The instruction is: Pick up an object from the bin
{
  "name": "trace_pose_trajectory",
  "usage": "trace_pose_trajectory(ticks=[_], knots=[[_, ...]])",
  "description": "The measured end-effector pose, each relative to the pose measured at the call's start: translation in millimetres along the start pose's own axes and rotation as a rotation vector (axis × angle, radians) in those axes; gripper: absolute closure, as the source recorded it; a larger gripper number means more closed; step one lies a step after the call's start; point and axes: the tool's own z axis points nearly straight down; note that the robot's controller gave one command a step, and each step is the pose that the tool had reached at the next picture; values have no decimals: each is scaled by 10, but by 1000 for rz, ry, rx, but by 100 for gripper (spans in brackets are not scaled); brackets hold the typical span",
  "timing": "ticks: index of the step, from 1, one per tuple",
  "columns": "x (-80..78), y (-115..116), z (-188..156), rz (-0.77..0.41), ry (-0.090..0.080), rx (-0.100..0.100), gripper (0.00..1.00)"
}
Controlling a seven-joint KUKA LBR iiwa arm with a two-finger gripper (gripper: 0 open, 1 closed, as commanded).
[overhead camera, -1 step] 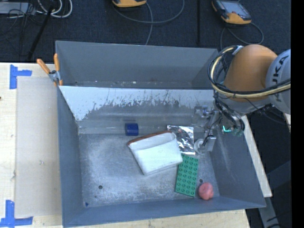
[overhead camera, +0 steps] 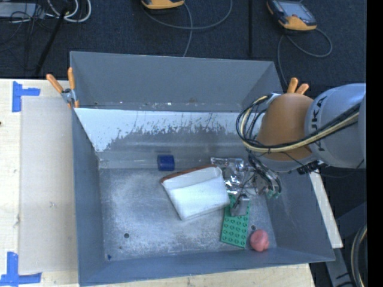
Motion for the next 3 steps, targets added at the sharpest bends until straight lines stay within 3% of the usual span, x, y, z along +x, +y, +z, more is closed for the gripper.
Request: trace_pose_trajectory(ticks=[1,2,3], knots=[[265,394,55,-50,-8,2,0],[716,539,65,-63,-4,3,0],[679,589,62,-70,-9,3,0]])
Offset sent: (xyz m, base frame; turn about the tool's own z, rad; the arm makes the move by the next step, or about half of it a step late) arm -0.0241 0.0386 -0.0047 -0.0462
